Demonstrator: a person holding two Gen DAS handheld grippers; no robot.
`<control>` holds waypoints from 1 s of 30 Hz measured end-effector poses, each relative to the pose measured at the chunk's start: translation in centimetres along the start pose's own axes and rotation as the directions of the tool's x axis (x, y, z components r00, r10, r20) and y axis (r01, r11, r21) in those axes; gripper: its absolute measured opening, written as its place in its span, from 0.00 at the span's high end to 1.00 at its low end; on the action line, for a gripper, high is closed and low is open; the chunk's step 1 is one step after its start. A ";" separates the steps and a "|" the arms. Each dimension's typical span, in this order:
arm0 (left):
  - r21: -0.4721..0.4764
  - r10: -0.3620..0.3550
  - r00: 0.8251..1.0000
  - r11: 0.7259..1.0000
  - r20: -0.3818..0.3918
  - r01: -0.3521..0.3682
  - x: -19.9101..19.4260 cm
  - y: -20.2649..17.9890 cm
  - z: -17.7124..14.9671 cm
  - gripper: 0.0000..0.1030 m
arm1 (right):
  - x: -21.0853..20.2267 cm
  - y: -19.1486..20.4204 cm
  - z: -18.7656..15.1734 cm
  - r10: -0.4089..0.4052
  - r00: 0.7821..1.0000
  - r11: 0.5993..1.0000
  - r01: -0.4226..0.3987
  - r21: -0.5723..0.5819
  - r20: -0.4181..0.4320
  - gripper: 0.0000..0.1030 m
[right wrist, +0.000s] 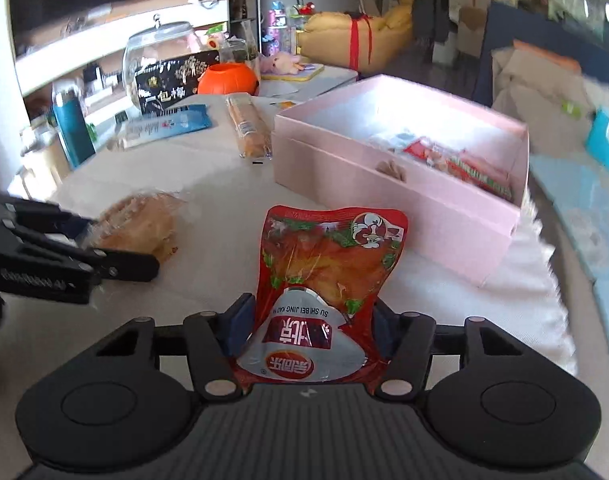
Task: Organize snacks
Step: 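Close the left gripper on the bread bag while the right gripper raises the duck packet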
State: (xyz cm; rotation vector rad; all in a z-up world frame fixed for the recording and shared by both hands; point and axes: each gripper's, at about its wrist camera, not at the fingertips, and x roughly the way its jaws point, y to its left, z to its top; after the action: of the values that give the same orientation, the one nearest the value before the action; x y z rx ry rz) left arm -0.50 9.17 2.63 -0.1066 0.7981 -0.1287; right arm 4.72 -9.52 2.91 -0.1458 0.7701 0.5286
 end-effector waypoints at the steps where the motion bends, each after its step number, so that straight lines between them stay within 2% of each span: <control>1: -0.001 -0.002 1.000 1.000 0.000 0.002 0.0 0.0 0.0 0.36 | -0.3 -0.3 0.1 0.034 0.999 0.999 -0.034 0.033 0.001 0.53; 2: -0.003 -0.003 1.000 1.000 -0.001 0.003 0.0 0.1 0.0 0.36 | -0.6 -0.4 0.3 0.048 0.999 0.998 -0.048 0.052 0.008 0.64; 3: -0.004 -0.005 1.000 1.000 -0.002 0.005 0.0 0.1 0.0 0.36 | -0.9 -0.3 0.6 0.072 0.997 0.995 -0.072 0.063 0.013 0.70; 5: -0.012 -0.017 1.000 1.000 -0.006 0.017 -0.2 0.3 0.1 0.37 | -1.5 0.0 1.1 0.113 0.993 0.991 -0.115 0.072 0.031 0.72; 7: -0.030 -0.030 1.000 0.999 -0.004 0.030 -0.4 0.7 0.2 0.42 | -1.8 0.7 1.5 0.140 0.989 0.988 -0.143 0.064 0.043 0.72; 10: -0.045 -0.014 1.000 0.999 0.002 0.015 -0.7 1.4 0.3 0.42 | -1.6 1.1 1.5 0.167 0.985 0.983 -0.170 0.067 0.048 0.72; 12: -0.058 -0.006 1.000 0.998 0.001 0.006 -0.7 1.9 0.3 0.43 | -1.6 1.2 1.6 0.213 0.976 0.972 -0.217 0.089 0.051 0.71; 16: -0.074 0.007 1.000 0.997 0.006 -0.006 -1.0 2.8 0.4 0.43 | -2.3 2.1 2.3 0.318 0.943 0.941 -0.326 0.093 0.096 0.66; 17: -0.072 0.024 1.000 0.997 0.012 -0.023 -1.2 3.0 0.4 0.43 | -2.2 2.2 2.6 0.353 0.931 0.927 -0.362 0.102 0.094 0.62; 19: -0.073 0.049 0.999 0.996 0.019 -0.047 -1.6 3.4 0.4 0.43 | -0.9 2.8 2.8 0.396 0.917 0.910 -0.400 0.110 0.053 0.60; 20: -0.073 0.053 0.998 0.996 0.020 -0.051 -1.7 3.5 0.4 0.43 | 0.1 3.3 2.9 0.400 0.916 0.911 -0.399 0.106 0.020 0.59; 23: -0.063 0.061 0.998 0.996 0.018 -0.059 -2.1 3.6 0.4 0.43 | 2.8 4.2 2.7 0.317 0.947 0.946 -0.312 0.088 -0.046 0.59; 24: -0.059 0.062 0.998 0.996 0.017 -0.061 -2.2 3.6 0.4 0.43 | 3.5 4.1 2.7 0.298 0.953 0.951 -0.292 0.102 -0.058 0.64; 26: -0.051 0.061 0.998 0.997 0.017 -0.060 -2.3 3.3 0.4 0.43 | 3.3 3.1 2.8 0.301 0.952 0.947 -0.292 0.136 -0.050 0.74; 29: -0.033 0.040 0.999 0.999 0.023 -0.039 -2.4 2.5 0.7 0.43 | 0.8 2.0 3.0 0.297 0.955 0.948 -0.294 0.124 0.001 0.77; 30: -0.024 0.024 0.999 0.999 0.026 -0.023 -2.3 2.1 0.9 0.43 | -0.2 1.6 3.1 0.295 0.955 0.948 -0.294 0.122 0.016 0.81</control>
State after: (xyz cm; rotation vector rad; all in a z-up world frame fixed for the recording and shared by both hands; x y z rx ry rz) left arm -1.30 11.66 4.57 -0.1215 0.7746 -0.0953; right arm 5.76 -7.26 5.35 0.0860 0.8297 0.7622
